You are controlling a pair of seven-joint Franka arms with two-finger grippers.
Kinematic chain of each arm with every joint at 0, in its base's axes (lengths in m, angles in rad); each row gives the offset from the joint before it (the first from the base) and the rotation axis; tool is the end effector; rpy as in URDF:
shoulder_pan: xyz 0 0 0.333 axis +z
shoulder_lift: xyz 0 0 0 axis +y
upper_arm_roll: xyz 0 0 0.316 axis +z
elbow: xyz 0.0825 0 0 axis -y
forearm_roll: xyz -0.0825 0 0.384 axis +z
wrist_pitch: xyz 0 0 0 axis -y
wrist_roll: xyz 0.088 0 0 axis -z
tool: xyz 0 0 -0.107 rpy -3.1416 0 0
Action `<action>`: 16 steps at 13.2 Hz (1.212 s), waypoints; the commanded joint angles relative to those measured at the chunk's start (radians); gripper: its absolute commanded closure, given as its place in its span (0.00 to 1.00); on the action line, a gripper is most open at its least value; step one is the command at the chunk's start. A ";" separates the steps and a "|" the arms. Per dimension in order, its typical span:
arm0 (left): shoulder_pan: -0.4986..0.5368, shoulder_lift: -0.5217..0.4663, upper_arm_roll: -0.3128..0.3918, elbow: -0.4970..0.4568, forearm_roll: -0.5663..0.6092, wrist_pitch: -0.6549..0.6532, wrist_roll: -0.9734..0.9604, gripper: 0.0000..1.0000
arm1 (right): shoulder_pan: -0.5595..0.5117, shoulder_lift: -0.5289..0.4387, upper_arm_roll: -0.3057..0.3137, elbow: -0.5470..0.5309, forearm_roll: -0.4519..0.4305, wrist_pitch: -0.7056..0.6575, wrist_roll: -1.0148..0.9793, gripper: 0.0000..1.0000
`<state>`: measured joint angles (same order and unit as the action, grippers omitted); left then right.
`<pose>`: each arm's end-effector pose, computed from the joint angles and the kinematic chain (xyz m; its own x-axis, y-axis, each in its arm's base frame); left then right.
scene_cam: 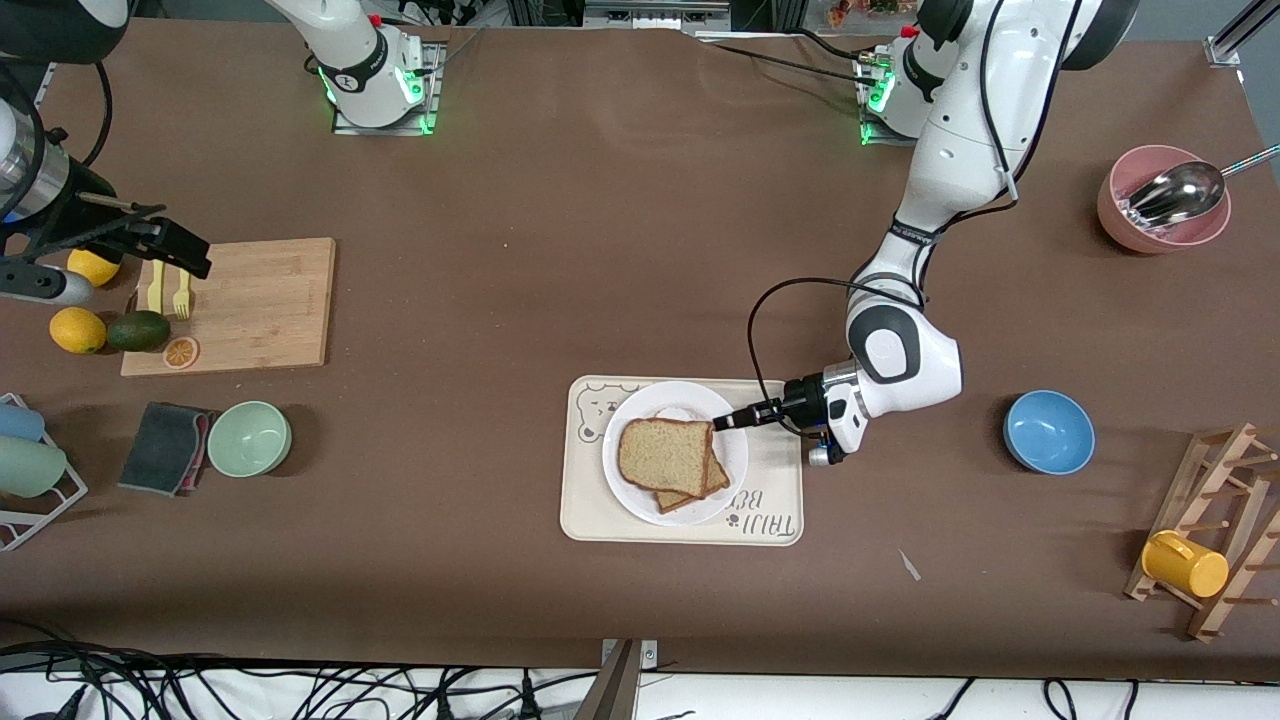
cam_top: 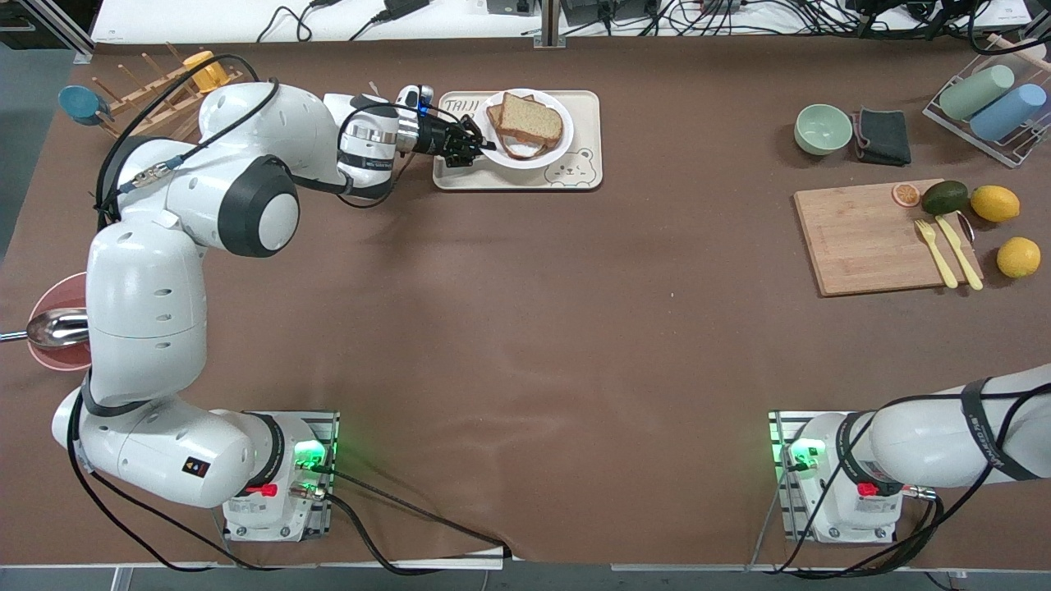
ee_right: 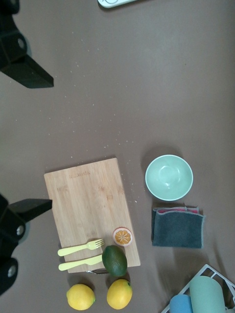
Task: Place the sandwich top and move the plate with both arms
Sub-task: 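Open the left gripper and release the plate rim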
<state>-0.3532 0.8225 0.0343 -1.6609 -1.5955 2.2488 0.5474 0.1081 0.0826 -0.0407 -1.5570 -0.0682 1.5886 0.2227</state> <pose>0.6278 -0.2392 0.1269 0.9437 0.2620 -0.2018 0.3044 -0.4493 0.8399 0.5786 0.0328 0.5860 0.9876 -0.1530 -0.0339 -0.1499 -0.9854 0.0808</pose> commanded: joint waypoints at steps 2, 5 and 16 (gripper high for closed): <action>-0.009 -0.013 0.013 -0.013 -0.040 -0.003 0.019 0.77 | -0.004 0.002 -0.002 0.015 0.005 0.001 0.006 0.00; -0.007 -0.011 0.013 -0.017 -0.040 -0.003 0.049 0.74 | 0.002 0.002 -0.001 0.015 0.004 0.001 0.020 0.00; 0.037 -0.291 0.035 -0.278 0.188 0.024 0.148 0.00 | 0.002 0.002 -0.001 0.015 0.005 0.001 0.009 0.00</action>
<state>-0.3215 0.6432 0.0693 -1.8613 -1.5170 2.2481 0.7067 0.1100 0.0855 -0.0408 -1.5559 -0.0680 1.5936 0.2274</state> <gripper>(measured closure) 0.000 0.000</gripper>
